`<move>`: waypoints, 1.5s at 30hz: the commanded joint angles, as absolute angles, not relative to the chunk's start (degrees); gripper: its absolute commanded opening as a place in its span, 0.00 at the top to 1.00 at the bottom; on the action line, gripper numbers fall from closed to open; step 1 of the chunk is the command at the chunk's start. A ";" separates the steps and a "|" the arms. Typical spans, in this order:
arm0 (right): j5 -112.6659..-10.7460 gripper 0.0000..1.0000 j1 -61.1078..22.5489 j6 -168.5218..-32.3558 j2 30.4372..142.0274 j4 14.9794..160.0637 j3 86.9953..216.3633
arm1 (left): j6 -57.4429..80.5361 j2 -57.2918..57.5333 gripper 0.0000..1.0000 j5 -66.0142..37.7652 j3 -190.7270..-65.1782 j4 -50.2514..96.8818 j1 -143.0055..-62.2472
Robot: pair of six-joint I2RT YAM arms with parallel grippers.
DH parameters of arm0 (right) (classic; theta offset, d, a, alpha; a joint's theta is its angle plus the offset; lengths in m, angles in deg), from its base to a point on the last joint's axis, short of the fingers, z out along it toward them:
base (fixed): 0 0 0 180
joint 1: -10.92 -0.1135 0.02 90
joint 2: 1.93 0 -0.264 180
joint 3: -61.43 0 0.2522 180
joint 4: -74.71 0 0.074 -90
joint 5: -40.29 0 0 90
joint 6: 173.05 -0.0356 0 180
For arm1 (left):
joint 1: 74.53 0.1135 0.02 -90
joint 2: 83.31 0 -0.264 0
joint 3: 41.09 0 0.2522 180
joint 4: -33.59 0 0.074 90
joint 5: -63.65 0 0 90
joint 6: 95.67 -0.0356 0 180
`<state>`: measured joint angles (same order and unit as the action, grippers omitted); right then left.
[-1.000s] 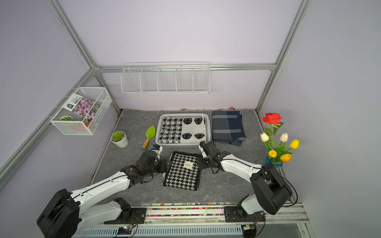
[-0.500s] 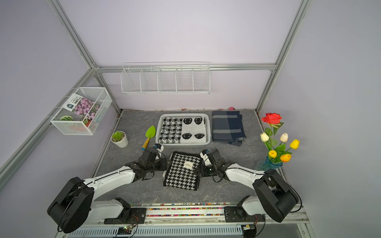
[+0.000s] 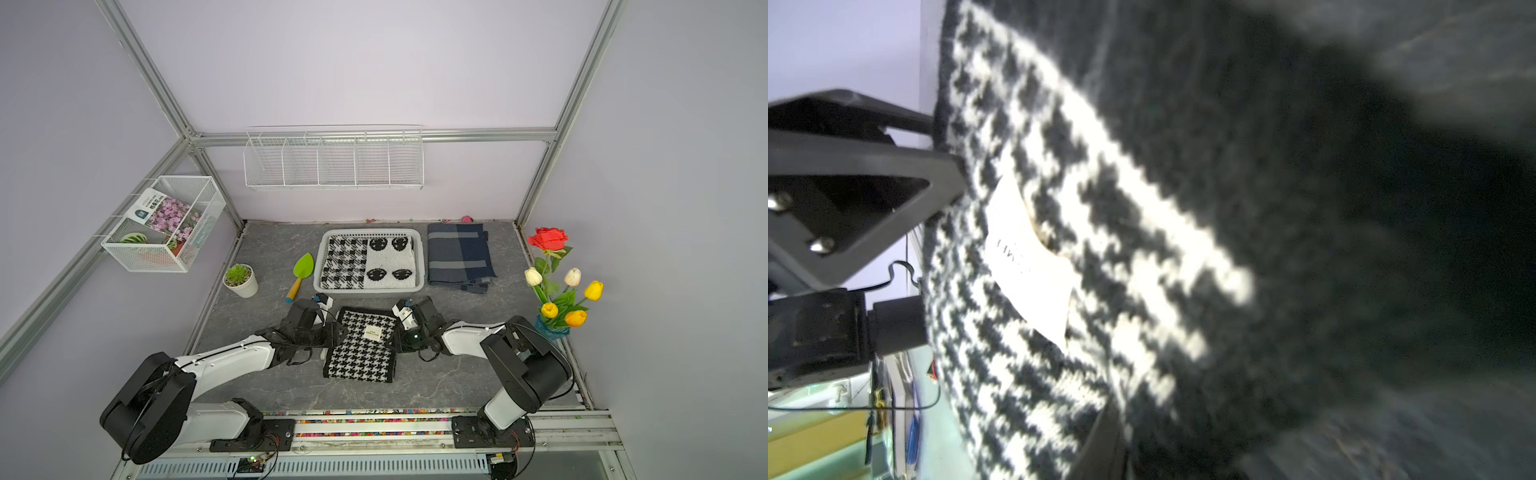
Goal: Put the folded scarf in the basket
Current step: Pick up the scarf at the center of the board.
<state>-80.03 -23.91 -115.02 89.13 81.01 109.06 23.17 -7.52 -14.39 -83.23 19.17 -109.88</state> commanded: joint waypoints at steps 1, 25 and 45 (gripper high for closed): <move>-76.10 0.85 -23.86 -112.56 90.12 87.73 109.13 | 23.68 -7.22 0.54 -12.57 -82.42 19.54 -109.77; -74.59 0.51 -23.75 -110.47 86.38 90.87 108.68 | 27.17 0.12 0.48 -3.01 -78.20 27.73 -110.51; -77.22 0.94 -24.80 -110.91 88.69 89.03 108.86 | 30.71 -2.45 1.00 0.80 -75.41 33.56 -112.47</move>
